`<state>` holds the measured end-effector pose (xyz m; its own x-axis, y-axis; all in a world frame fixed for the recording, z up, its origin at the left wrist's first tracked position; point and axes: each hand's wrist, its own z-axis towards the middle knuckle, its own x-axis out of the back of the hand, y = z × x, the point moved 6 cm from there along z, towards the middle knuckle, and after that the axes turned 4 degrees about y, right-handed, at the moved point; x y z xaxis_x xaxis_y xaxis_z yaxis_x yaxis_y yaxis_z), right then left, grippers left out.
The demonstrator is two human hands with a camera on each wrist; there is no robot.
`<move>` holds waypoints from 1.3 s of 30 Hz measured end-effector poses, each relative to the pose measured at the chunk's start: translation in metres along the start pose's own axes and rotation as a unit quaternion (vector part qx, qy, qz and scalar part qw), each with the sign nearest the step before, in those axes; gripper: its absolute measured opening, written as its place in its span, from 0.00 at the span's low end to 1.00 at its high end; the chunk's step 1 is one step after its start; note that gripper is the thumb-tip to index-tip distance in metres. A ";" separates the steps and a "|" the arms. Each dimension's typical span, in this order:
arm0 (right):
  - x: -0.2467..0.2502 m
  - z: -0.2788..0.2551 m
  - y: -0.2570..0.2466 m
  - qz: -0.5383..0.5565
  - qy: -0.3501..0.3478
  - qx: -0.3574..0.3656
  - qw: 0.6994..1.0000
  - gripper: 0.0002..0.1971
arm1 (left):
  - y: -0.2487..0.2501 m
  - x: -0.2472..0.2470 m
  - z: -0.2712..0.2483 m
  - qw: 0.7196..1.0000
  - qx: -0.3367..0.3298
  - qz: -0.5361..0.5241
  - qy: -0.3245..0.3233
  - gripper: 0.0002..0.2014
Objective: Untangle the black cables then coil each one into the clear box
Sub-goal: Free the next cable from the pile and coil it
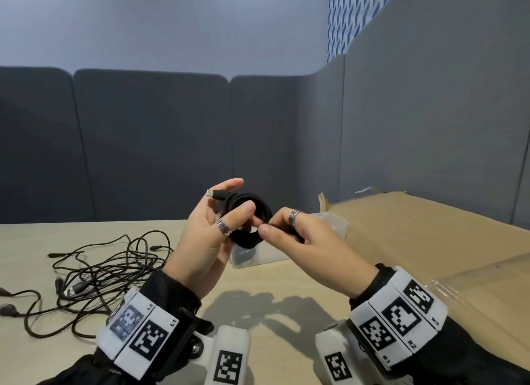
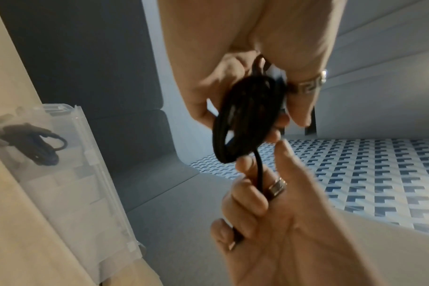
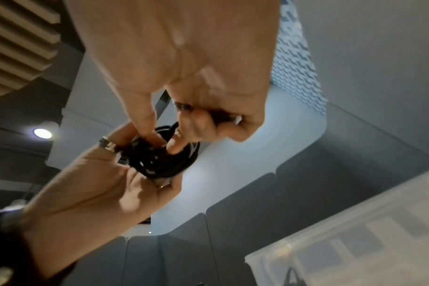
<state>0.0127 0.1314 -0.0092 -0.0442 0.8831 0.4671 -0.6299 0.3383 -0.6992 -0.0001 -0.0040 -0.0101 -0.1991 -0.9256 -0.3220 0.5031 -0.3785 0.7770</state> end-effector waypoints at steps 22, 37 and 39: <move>0.032 -0.002 -0.013 -0.153 0.107 0.122 0.975 0.15 | 0.007 0.002 0.001 0.977 -0.060 0.197 0.047 0.13; 0.027 0.003 -0.002 0.105 0.108 0.030 0.988 0.10 | -0.011 -0.025 -0.013 0.999 0.024 -0.001 -0.029 0.18; 0.024 0.003 -0.001 0.171 0.096 0.004 0.981 0.10 | -0.007 -0.027 -0.014 1.000 0.003 0.013 -0.028 0.19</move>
<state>0.0101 0.1512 0.0041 -0.1083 0.9895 0.0957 -0.6097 0.0099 -0.7926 0.0134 0.0237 -0.0148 -0.2332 -0.9338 -0.2715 0.5028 -0.3548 0.7882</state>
